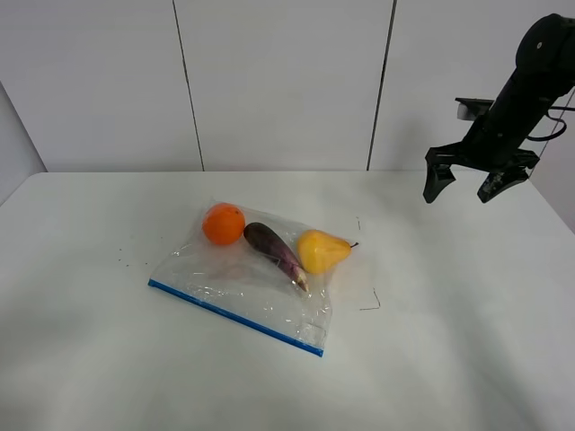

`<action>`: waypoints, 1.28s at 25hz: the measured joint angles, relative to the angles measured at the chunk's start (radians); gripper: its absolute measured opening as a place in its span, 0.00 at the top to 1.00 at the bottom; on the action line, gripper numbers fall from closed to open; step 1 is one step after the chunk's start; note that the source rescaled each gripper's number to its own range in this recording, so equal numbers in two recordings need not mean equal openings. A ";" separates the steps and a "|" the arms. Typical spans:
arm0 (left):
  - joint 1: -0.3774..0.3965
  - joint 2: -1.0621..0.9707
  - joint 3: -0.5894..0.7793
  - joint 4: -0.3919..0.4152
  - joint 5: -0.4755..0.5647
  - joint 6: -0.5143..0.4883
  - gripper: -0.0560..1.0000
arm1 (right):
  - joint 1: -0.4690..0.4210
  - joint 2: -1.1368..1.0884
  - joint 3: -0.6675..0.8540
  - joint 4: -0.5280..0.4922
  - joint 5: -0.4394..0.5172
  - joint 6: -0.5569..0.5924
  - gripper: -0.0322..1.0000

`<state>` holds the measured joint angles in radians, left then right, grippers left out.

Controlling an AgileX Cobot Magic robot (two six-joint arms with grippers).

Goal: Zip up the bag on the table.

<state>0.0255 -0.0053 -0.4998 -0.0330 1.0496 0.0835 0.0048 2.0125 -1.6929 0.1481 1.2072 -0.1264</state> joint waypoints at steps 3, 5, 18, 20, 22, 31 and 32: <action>0.000 0.000 0.000 0.000 0.000 0.000 0.00 | -0.008 -0.035 0.031 -0.009 0.002 0.008 0.00; 0.000 0.000 0.001 0.000 0.000 0.000 0.00 | -0.010 -0.075 0.076 -0.016 0.002 0.009 0.00; 0.000 0.000 0.001 0.000 0.000 0.000 0.00 | -0.011 -0.738 0.741 -0.020 0.000 0.008 0.00; 0.000 0.000 0.001 0.000 0.000 0.000 0.00 | -0.011 -0.881 0.862 -0.021 -0.031 0.008 0.00; 0.000 0.000 0.001 0.000 0.000 0.000 0.00 | -0.011 -1.019 0.957 -0.022 -0.084 0.008 0.00; 0.000 0.000 0.001 0.000 0.000 0.000 0.00 | -0.011 -1.675 1.190 -0.020 -0.175 0.011 0.00; 0.000 0.000 0.001 0.000 0.000 0.000 0.00 | -0.011 -1.727 1.191 -0.020 -0.175 0.012 0.00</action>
<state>0.0255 -0.0053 -0.4986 -0.0333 1.0496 0.0835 -0.0064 0.2859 -0.5017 0.1284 1.0318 -0.1143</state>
